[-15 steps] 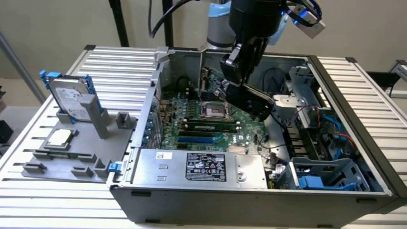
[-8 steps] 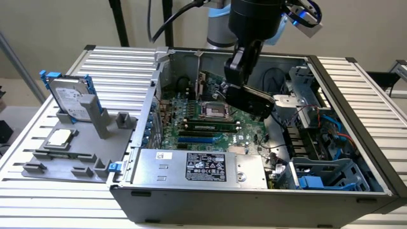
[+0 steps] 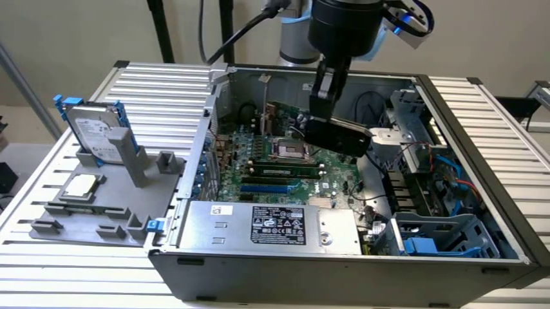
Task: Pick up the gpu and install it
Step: 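Insert the gpu into the slot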
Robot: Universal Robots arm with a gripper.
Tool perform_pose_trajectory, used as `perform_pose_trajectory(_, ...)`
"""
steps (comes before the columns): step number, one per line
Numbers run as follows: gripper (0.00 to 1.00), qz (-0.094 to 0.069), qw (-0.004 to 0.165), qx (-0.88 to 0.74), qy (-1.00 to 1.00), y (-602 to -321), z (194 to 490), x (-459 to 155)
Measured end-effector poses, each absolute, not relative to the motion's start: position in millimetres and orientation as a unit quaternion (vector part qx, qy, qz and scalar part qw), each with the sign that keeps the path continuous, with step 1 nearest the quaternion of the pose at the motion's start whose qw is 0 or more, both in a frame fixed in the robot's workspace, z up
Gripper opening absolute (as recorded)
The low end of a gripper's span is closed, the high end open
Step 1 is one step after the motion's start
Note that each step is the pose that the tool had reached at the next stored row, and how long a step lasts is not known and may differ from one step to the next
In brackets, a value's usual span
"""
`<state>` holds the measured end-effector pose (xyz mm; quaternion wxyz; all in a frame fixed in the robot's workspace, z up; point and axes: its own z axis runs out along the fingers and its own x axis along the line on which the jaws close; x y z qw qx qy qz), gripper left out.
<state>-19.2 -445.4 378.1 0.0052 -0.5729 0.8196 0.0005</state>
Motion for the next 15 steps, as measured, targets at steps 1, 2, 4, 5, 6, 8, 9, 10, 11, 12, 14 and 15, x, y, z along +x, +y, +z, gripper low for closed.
perform_pose_trajectory(1,0.27,0.001,0.005,-0.581,0.814,-445.4,377.8,-19.3)
perform_pose_trajectory(2,0.27,0.001,0.005,-0.588,0.809,-445.5,377.5,-19.2)
perform_pose_trajectory(4,0.27,0.001,0.005,-0.603,0.798,-445.5,377.0,-19.3)
perform_pose_trajectory(5,0.27,0.001,0.005,-0.61,0.793,-445.4,376.7,-19.2)
perform_pose_trajectory(6,0.27,0.001,0.005,-0.617,0.787,-445.4,376.1,-19.2)
perform_pose_trajectory(8,0.27,0.001,0.005,-0.631,0.776,-445.5,374.9,-19.3)
perform_pose_trajectory(9,0.27,0.001,0.005,-0.636,0.771,-445.5,374.3,-19.5)
perform_pose_trajectory(10,0.27,0.001,0.005,-0.641,0.768,-445.5,373.5,-20.1)
perform_pose_trajectory(11,0.27,0.001,0.005,-0.644,0.765,-445.5,372.9,-21.2)
perform_pose_trajectory(12,0.27,0.001,0.005,-0.646,0.763,-445.5,372.3,-22.8)
perform_pose_trajectory(14,0.27,0.001,0.005,-0.648,0.762,-445.9,370.8,-29.2)
perform_pose_trajectory(15,0.27,0.001,0.005,-0.648,0.762,-446.4,370.0,-33.3)
